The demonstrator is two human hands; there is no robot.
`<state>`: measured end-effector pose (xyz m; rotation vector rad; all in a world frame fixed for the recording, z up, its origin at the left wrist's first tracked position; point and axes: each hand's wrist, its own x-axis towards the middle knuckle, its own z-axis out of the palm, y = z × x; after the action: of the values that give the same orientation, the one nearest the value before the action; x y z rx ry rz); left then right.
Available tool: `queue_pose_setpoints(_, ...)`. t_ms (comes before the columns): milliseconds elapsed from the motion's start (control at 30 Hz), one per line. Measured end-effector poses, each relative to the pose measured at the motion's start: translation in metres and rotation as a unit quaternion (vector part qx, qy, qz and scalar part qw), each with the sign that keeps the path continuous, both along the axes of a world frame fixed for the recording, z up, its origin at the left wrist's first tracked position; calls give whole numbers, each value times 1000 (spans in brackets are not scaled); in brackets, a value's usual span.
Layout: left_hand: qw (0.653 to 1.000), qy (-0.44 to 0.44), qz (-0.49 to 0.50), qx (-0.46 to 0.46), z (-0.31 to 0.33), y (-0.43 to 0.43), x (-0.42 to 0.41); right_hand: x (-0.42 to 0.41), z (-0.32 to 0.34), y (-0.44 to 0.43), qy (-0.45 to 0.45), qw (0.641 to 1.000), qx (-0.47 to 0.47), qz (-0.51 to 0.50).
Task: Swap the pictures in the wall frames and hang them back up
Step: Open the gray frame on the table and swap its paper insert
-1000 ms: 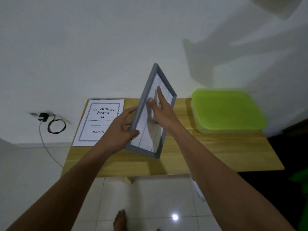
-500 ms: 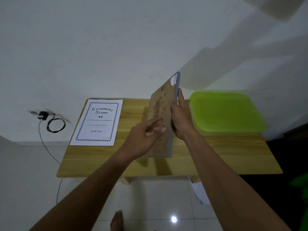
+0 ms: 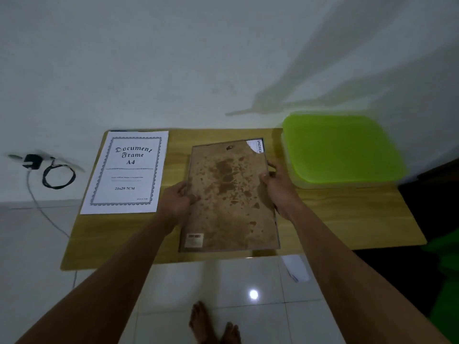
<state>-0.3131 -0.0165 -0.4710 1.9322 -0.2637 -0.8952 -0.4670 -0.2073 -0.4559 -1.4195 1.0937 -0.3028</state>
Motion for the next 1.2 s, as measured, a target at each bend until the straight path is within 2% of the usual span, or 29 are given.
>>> queue_pose_setpoints(133,994,-98,-42,17,-23,-7,10,8,-27,-5,52,996,-51,55)
queue_pose_setpoints(333,983,-151,-94,54,-54,-16,29,28,-88,-21,156,973,-136,107)
queue_pose_setpoints(433,982,-147,-101,65,-62,-19,28,29,-80,-13,225,952,-157,134)
queue_pose_setpoints(633,963,-215,-120,109,-74,-16,25,19,-90,-6,218,926,-235,200)
queue_pose_setpoints(833,939,-241,-162,182,-77,-18,30,2,-106,-12,218,878,-328,271)
queue_pose_setpoints(967,905,-291,-213,225,-72,-21,38,2,-111,-12,199,886,-326,264)
queue_pose_setpoints(1100,917,-299,-199,175,-73,-19,49,20,-102,-22,177,896,-327,243)
queue_pose_setpoints(1200,904,-320,-224,173,-86,-15,61,51,-99,-44,193,893,-319,252)
